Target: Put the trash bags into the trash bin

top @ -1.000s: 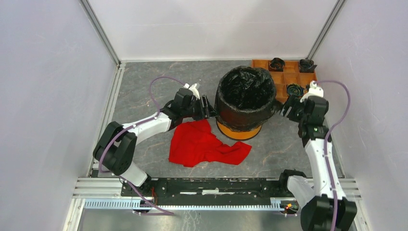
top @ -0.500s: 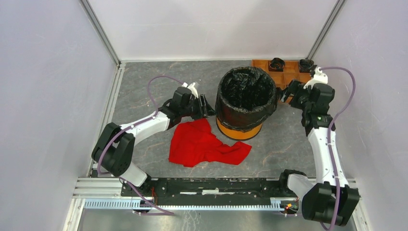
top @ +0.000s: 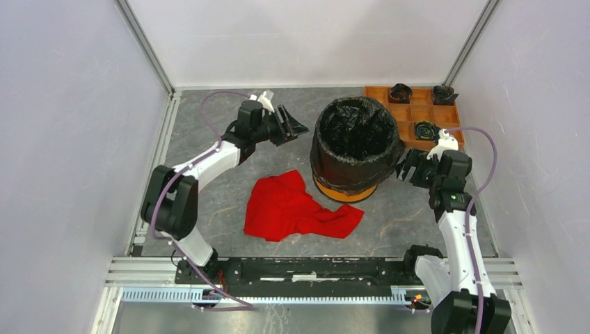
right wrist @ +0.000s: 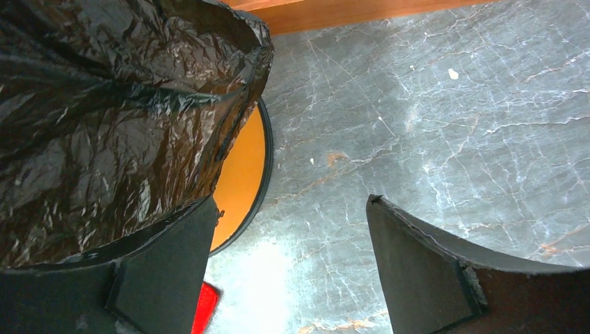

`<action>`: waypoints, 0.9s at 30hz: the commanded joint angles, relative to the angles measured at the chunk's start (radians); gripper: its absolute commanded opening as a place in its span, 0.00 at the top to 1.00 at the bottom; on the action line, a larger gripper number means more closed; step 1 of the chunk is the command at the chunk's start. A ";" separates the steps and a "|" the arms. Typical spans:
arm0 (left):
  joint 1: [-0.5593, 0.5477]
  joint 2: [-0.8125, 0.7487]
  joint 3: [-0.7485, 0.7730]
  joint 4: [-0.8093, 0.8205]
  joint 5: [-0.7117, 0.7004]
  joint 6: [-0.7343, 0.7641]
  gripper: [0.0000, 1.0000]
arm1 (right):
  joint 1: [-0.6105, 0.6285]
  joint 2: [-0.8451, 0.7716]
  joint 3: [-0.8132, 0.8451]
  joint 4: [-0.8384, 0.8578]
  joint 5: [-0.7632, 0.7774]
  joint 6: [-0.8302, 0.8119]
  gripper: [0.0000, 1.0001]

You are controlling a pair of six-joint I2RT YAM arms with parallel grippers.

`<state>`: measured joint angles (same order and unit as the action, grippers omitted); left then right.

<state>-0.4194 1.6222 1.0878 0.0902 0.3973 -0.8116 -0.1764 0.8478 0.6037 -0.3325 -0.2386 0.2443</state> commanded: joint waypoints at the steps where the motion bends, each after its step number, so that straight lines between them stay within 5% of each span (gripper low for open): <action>1: -0.015 0.130 0.114 0.135 0.111 -0.121 0.34 | 0.005 -0.048 0.018 -0.046 0.025 -0.053 0.14; 6: -0.068 0.279 0.220 0.155 0.171 -0.128 0.34 | 0.008 -0.069 -0.019 -0.016 -0.038 -0.059 0.14; 16: -0.100 0.332 0.104 0.233 0.155 -0.148 0.47 | 0.041 0.023 -0.193 0.294 -0.213 0.089 0.15; 27: -0.099 0.308 0.089 0.180 0.124 -0.103 0.47 | 0.045 0.014 -0.137 0.136 -0.108 0.004 0.14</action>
<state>-0.4923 1.9499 1.1854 0.2836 0.4915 -0.9272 -0.1493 0.8734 0.4034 -0.1810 -0.3470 0.2695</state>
